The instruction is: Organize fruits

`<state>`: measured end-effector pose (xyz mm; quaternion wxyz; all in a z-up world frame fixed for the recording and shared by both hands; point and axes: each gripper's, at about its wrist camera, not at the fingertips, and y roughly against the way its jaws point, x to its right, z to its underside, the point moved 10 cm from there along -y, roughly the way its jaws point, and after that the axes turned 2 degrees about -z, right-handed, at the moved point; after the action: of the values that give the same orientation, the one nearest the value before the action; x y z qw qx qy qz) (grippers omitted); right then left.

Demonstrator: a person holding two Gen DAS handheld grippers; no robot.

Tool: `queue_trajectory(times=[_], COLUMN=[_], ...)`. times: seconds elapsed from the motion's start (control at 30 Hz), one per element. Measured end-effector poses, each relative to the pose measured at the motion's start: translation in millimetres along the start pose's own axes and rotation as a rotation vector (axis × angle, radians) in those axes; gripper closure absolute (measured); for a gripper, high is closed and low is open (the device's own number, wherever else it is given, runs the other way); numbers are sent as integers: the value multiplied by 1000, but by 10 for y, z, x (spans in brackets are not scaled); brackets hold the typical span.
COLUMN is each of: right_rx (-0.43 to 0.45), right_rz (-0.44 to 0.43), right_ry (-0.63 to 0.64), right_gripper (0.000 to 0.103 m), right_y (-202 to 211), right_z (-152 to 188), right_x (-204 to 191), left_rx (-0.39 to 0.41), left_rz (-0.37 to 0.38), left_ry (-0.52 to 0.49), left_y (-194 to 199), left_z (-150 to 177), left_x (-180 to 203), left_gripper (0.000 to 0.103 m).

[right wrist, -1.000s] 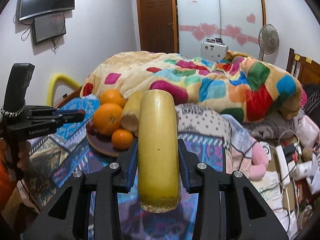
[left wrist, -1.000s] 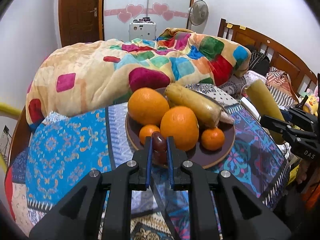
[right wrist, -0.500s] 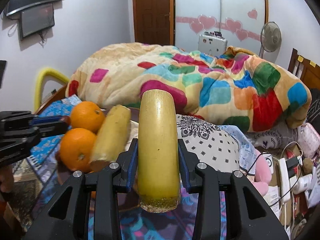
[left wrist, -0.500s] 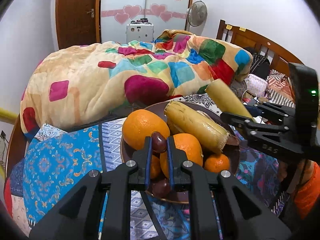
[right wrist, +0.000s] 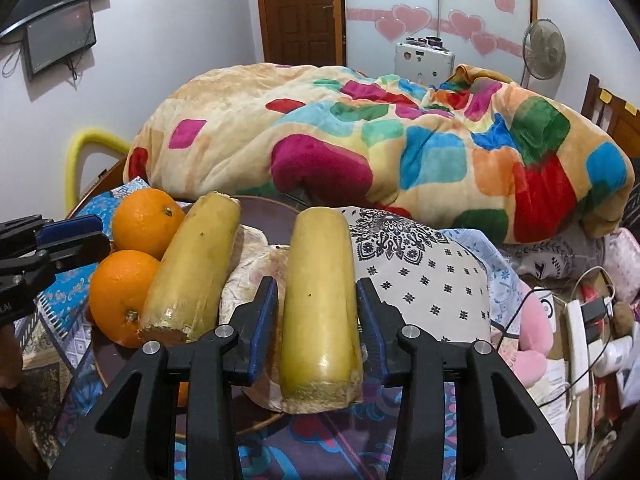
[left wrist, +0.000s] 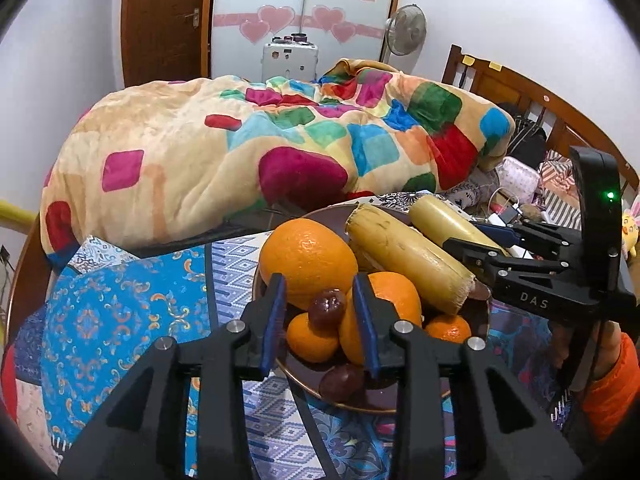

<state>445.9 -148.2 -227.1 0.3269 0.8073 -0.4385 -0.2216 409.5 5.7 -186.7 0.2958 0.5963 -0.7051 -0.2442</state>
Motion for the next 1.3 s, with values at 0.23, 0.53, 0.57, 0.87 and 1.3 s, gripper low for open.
queue_trajectory(times=[0.23,0.53,0.57,0.87,1.3], right_rx=[4,134,166,398,633], right_rz=[-22,-8,-14,-27,16], right_ry=[-9,12,14,19,37], right_gripper=[64,64,64,59,26], right_y=[62,681,848,1998,3049], right_z=[-1,-135,-155,-147,130], right_x=[1,-168,-227,-613,-1063], left_rx=[23,140,156,349,541], left_rz=[11,-18,-23,-40,-51], left_ry=[9,-3,-6,-19,-20], left_y=[129,791,884,2009,3116], left_z=[-20,-140,-149,-31,307], left_x=[15,114,136,420,662], left_gripper=[60,60,60,58,37])
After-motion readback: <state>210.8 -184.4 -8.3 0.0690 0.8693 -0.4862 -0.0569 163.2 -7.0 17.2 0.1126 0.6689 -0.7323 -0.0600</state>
